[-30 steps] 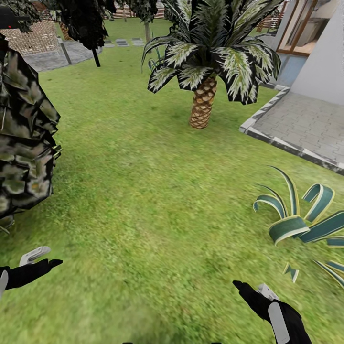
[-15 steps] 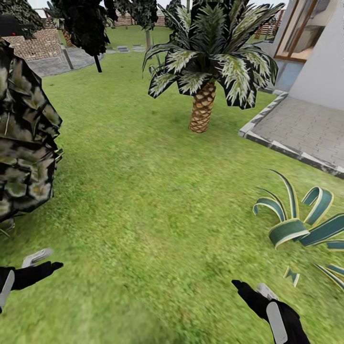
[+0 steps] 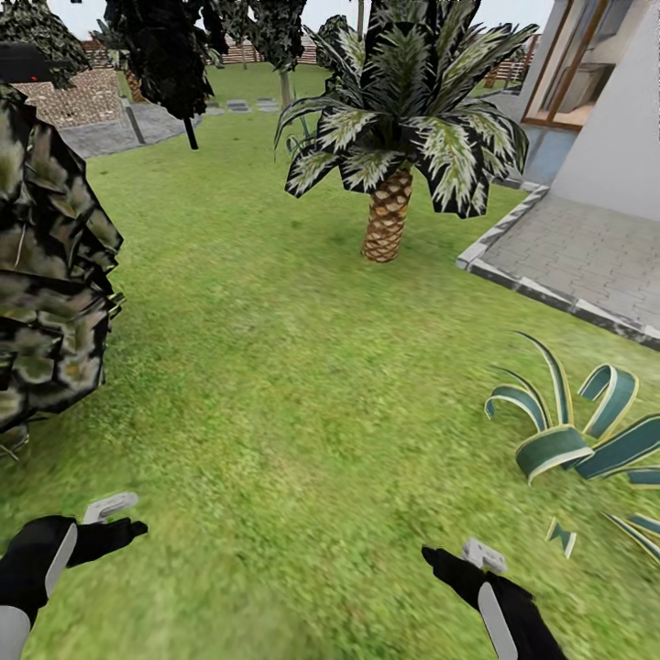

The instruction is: Take the three Easter eggs out of the wicker basket on the lawn in the garden, then place them on the lawn next to a single tree (choose any tree) so that all three eggs are next to the same tree and none are left in the basket.

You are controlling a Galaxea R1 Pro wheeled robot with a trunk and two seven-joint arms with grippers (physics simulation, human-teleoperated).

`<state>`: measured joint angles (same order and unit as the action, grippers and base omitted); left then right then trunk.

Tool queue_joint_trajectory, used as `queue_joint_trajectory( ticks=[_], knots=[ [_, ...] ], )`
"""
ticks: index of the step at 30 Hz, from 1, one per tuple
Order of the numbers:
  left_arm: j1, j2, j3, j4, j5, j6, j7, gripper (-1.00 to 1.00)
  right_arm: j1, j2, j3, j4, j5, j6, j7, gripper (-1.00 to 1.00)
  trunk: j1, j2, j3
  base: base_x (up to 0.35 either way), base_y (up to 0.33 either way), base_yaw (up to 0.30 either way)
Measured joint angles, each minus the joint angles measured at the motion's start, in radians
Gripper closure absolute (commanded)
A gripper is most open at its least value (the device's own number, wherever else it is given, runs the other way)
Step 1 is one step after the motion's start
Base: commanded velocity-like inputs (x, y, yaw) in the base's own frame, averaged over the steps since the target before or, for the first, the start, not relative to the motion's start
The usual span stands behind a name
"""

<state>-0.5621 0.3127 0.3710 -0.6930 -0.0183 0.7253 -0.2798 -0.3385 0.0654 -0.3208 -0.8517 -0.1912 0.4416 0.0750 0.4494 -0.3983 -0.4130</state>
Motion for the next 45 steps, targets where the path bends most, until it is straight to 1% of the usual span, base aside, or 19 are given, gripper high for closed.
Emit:
queue_joint_trajectory(
  ticks=[1, 2, 3, 4, 7, 9, 11, 12, 15, 16, 18, 20, 23, 26, 28, 32, 40, 45],
  knots=[
    [0.000, 0.000, 0.000, 0.015, 0.000, -0.004, 0.000, -1.00, 0.000, 0.001, 0.001, 0.002, 0.019, -0.002, 0.000, -1.00, 0.000, 0.000, 0.002, 0.000, 0.000, 0.000],
    [0.000, -0.001, -0.001, 0.044, -0.001, -0.016, 0.001, -1.00, 0.000, 0.004, 0.003, 0.005, 0.050, -0.006, 0.000, -1.00, 0.000, 0.000, 0.003, 0.000, 0.000, 0.000],
    [0.000, -0.001, -0.002, 0.074, -0.002, -0.036, 0.002, -1.00, 0.003, 0.006, 0.004, 0.007, 0.074, -0.009, 0.000, -1.00, 0.000, 0.000, 0.005, 0.000, 0.000, 0.000],
    [0.000, -0.002, -0.003, 0.103, -0.002, -0.062, 0.002, -1.00, 0.010, 0.007, 0.004, 0.008, 0.089, -0.012, 0.000, -1.00, 0.000, 0.000, 0.007, 0.000, 0.000, 0.000],
    [0.000, -0.002, -0.004, 0.155, -0.002, -0.113, 0.003, -1.00, 0.028, 0.008, 0.005, 0.010, 0.105, -0.036, -0.001, -1.00, 0.000, 0.000, 0.012, 0.000, 0.000, 0.000],
    [0.000, -0.003, -0.006, 0.196, -0.002, -0.145, 0.005, -1.00, 0.038, 0.008, 0.005, 0.011, 0.111, -0.078, 0.000, -1.00, 0.000, 0.000, 0.015, 0.000, 0.000, 0.000],
    [0.000, -0.003, -0.007, 0.229, -0.003, -0.176, 0.017, -1.00, 0.051, 0.004, 0.004, 0.010, 0.113, -0.113, 0.003, -1.00, 0.000, 0.000, 0.018, 0.000, 0.000, 0.000],
    [0.000, -0.004, -0.007, 0.236, -0.002, -0.186, 0.023, -1.00, 0.054, 0.003, 0.003, 0.010, 0.114, -0.118, 0.003, -1.00, 0.000, 0.000, 0.020, 0.000, 0.000, 0.000],
    [0.000, -0.006, -0.007, 0.260, -0.002, -0.229, 0.096, -1.00, 0.066, -0.001, 0.001, 0.009, 0.115, -0.134, 0.006, -1.00, 0.000, 0.000, 0.025, 0.000, 0.000, 0.000],
    [0.000, -0.006, -0.007, 0.266, -0.001, -0.236, 0.111, -1.00, 0.067, -0.001, 0.001, 0.009, 0.116, -0.135, 0.007, -1.00, 0.000, 0.000, 0.027, 0.000, 0.000, 0.000],
    [0.001, -0.010, -0.007, 0.308, -0.001, -0.275, 0.157, -1.00, 0.074, -0.002, 0.001, 0.009, 0.117, -0.138, 0.007, -1.00, 0.000, 0.000, 0.030, 0.000, 0.000, 0.000],
    [0.001, -0.018, -0.006, 0.352, -0.001, -0.319, 0.180, -1.00, 0.080, -0.002, 0.000, 0.011, 0.118, -0.141, 0.008, -1.00, 0.000, 0.000, 0.033, 0.000, 0.000, 0.000],
    [0.001, -0.029, -0.005, 0.380, -0.002, -0.351, 0.192, -1.00, 0.085, -0.002, -0.001, 0.010, 0.117, -0.143, 0.008, -1.00, 0.000, 0.000, 0.038, 0.000, 0.000, 0.000],
    [0.001, -0.035, -0.005, 0.391, -0.002, -0.367, 0.196, -1.00, 0.087, -0.002, -0.001, 0.011, 0.118, -0.145, 0.009, -1.00, 0.000, 0.000, 0.043, 0.000, 0.000, 0.000],
    [0.001, -0.036, -0.006, 0.400, -0.001, -0.381, 0.197, -1.00, 0.087, -0.002, -0.001, 0.011, 0.118, -0.145, 0.009, -1.00, 0.000, 0.000, 0.047, 0.000, 0.000, 0.000],
    [0.001, -0.037, -0.006, 0.446, 0.000, -0.440, 0.198, -1.00, 0.087, -0.002, -0.001, 0.013, 0.119, -0.145, 0.009, -1.00, 0.000, 0.000, 0.053, 0.000, 0.000, 0.000],
    [0.001, -0.043, -0.006, 0.462, -0.001, -0.462, 0.199, -1.00, 0.088, -0.002, 0.000, 0.014, 0.117, -0.147, 0.009, -1.00, 0.000, 0.000, 0.067, 0.000, 0.000, 0.000],
    [0.001, -0.044, -0.006, 0.463, -0.001, -0.464, 0.198, -1.00, 0.088, -0.002, 0.000, 0.015, 0.117, -0.173, 0.008, -1.00, 0.000, 0.000, 0.075, 0.000, 0.000, 0.000]
  ],
)
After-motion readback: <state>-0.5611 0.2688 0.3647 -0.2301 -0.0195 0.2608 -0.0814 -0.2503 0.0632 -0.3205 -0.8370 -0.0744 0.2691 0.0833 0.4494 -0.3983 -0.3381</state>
